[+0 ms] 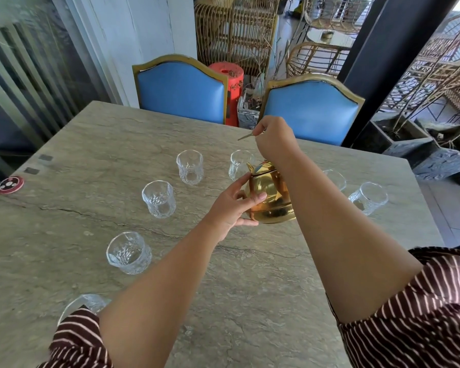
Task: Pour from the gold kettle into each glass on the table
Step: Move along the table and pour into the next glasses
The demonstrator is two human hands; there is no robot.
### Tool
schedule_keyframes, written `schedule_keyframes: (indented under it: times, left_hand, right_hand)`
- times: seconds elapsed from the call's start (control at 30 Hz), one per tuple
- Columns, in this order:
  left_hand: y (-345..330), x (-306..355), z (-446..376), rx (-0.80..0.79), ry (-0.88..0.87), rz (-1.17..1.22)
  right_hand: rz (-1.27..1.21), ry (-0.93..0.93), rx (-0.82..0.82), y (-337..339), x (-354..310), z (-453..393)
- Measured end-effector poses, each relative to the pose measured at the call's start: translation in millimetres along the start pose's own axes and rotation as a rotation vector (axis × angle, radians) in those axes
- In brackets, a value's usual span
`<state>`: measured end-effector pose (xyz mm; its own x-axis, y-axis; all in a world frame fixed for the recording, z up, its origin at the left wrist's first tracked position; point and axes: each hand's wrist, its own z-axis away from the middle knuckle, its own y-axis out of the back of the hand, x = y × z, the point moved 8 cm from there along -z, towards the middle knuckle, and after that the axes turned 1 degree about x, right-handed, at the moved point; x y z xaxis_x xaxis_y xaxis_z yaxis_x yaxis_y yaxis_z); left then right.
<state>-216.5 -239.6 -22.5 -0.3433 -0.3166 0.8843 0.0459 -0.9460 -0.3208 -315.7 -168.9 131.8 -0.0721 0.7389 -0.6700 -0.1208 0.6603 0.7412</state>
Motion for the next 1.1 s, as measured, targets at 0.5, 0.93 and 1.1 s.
schedule_keyframes:
  times: [0.5,0.93,1.1]
  left_hand:
    - [-3.1,2.3,0.5,-0.007,-0.005,-0.008]
    - [-2.1,3.3,4.0,-0.015,-0.006,-0.025]
    - [-1.1,3.9,6.1,-0.003,-0.01,-0.058]
  right_hand:
    - [0.018,0.01,0.012,1.6,-1.9,-3.3]
    - [0.024,0.018,0.011,-1.5,-3.7,-1.8]
    - [-0.034,0.028,0.059,1.1,4.3,6.1]
